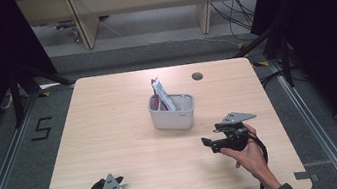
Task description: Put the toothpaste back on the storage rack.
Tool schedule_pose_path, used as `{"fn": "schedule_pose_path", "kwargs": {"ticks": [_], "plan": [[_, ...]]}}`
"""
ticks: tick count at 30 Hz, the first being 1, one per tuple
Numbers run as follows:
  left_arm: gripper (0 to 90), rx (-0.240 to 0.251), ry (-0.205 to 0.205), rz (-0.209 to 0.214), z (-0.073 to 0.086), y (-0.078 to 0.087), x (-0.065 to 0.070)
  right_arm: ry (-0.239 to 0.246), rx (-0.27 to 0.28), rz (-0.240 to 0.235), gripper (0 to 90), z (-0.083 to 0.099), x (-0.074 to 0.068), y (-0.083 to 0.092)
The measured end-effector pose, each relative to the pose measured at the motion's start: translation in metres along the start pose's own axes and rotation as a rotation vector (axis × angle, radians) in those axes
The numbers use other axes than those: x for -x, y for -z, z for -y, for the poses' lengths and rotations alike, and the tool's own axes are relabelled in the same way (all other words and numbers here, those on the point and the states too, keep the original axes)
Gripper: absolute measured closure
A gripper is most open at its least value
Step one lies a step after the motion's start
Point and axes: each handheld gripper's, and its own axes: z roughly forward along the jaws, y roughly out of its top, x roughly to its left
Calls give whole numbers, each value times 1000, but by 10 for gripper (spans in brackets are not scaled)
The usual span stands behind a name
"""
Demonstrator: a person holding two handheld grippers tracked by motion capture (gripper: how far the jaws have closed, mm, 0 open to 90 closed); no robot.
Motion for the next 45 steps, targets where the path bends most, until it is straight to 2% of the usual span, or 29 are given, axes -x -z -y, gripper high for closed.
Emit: {"fn": "schedule_pose_path", "kwargs": {"ticks": [1,2,4,5,6,8,9,10,11,13,16,18,19,20,21,23,26,27,28,30,32,34,35,36,37,39,41,43,45], "plan": [[161,0,1,0,0,0,0,-33,3,1,225,2,-2,1],[161,0,1,-4,0,0,0,-1,-4,11,225,2,-1,2],[161,-8,-13,-10,0,0,-1,-23,0,4,224,5,-3,2],[161,1,-5,-6,0,0,-1,-10,-5,-6,224,6,-2,3],[161,1,-2,-3,0,0,0,-42,1,3,224,8,-4,2],[161,3,0,-4,0,0,0,-10,-30,9,221,10,-5,3],[161,0,-3,-7,1,0,-1,-21,-43,20,220,11,-8,4],[161,0,-5,-9,1,0,-1,16,-32,16,221,11,-6,3],[161,6,-2,-11,1,0,0,-1,-27,2,223,13,-8,3],[161,0,-4,-8,1,1,0,-8,-50,5,223,15,-12,4],[161,1,-3,-8,1,1,0,16,-54,-1,223,17,-13,3],[161,0,-13,-8,0,1,-1,-2,-59,-10,224,19,-16,5],[161,2,-10,-9,1,1,-1,21,-57,-8,224,19,-16,5],[161,-9,-6,-15,1,2,-1,-1,-56,-7,224,20,-18,6],[161,-7,-13,-14,0,2,-1,20,-59,-6,224,20,-17,8],[161,-5,-17,-8,1,1,-1,3,-54,-9,223,23,-18,10],[161,-1,-15,-8,1,0,-1,5,-52,-17,222,28,-19,12],[161,-1,-15,-8,1,0,-1,-5,-59,-32,221,29,-20,13],[161,-3,-15,-3,1,1,-1,3,-58,-18,219,31,-20,14],[161,-7,-23,-13,0,1,-2,-26,-74,-30,214,34,-22,16],[161,-6,-22,-14,0,1,-2,-2,-70,-24,203,37,-21,17],[161,-6,-23,-14,0,1,-2,-10,-80,-51,195,41,-20,18],[161,-6,-22,-14,0,0,-2,-36,-87,-28,193,43,-23,20],[161,-6,-22,-13,0,0,-2,-11,-78,-19,189,44,-21,20],[161,-7,-22,-13,0,0,-2,-4,-87,-30,186,45,-20,21],[161,-6,-23,-14,0,1,-2,-26,-95,-25,182,48,-23,22],[161,-6,-23,-14,0,1,-2,-5,-97,-14,175,50,-23,23],[161,-6,-23,-13,0,1,-2,-22,-115,-26,174,52,-24,25],[161,-7,-26,-13,0,1,-2,7,-119,-17,173,54,-23,26]]}}
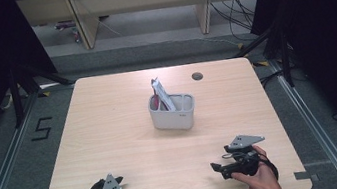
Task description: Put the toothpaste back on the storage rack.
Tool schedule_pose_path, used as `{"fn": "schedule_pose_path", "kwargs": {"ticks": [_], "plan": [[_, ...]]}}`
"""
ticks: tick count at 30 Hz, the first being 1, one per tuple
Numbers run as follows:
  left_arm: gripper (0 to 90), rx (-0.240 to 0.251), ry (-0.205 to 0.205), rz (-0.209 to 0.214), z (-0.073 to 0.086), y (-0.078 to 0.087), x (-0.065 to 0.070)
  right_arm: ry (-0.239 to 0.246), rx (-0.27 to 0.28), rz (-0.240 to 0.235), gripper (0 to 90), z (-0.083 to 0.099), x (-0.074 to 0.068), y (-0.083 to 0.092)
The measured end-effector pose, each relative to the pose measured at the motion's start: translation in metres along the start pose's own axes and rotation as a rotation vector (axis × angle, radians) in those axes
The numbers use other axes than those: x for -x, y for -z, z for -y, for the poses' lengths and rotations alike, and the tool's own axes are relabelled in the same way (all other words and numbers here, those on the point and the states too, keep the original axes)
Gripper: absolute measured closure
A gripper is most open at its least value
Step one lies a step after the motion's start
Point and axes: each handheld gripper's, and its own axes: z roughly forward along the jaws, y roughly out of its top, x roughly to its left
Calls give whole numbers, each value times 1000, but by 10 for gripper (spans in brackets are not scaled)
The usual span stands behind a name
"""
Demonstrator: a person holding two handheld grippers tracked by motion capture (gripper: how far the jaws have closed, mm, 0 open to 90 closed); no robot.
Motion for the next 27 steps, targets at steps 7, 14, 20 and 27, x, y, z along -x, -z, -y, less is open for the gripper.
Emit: {"fn": "schedule_pose_path", "kwargs": {"ticks": [7,14,20,27], "plan": [[161,7,11,5,0,0,1,-8,-19,-5,171,7,-4,3],[161,0,3,-1,0,0,1,-23,-40,-2,168,16,-7,7],[161,0,1,0,0,0,1,-14,-37,-5,167,22,-7,11],[161,3,11,9,0,0,2,14,-46,2,167,27,-7,13]]}}
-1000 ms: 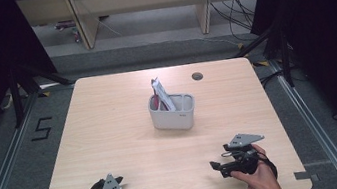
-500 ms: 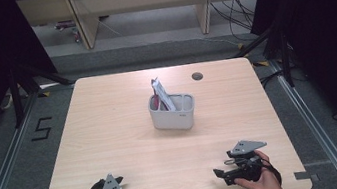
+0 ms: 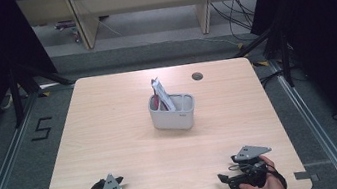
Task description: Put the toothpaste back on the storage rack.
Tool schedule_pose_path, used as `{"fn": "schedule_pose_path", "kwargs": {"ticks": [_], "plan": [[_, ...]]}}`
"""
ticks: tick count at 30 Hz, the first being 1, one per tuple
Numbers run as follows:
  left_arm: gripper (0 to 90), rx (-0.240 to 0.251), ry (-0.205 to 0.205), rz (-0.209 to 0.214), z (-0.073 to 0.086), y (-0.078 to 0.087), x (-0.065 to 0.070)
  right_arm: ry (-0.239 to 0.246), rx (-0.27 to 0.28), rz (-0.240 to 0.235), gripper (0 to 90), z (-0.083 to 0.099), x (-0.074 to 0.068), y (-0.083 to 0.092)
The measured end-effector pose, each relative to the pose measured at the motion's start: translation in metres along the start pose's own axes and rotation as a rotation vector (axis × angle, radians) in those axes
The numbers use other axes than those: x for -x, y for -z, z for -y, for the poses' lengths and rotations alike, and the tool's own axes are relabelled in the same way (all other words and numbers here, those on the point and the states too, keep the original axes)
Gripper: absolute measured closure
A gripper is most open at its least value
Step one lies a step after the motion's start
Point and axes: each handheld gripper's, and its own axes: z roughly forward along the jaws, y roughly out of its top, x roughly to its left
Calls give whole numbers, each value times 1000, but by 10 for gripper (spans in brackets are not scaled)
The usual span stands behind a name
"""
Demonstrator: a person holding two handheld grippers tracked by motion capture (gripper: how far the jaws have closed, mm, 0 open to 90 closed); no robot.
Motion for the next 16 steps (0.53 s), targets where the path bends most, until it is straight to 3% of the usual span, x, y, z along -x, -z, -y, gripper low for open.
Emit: {"fn": "schedule_pose_path", "kwargs": {"ticks": [2,4,6,7,10,11,16], "plan": [[160,2,2,-2,0,0,0,-4,4,-12,167,1,0,0],[161,1,-1,1,0,0,0,-27,-5,4,167,1,-1,2],[161,2,1,2,0,0,0,-22,-1,7,167,1,-1,2],[161,2,0,1,0,0,0,-53,-8,1,166,2,-4,2],[161,1,1,2,0,0,0,-15,9,5,166,2,-1,0],[161,2,2,2,0,0,0,-50,-16,2,167,2,-3,2],[160,2,4,3,0,0,0,-42,-14,17,167,2,0,2]]}}
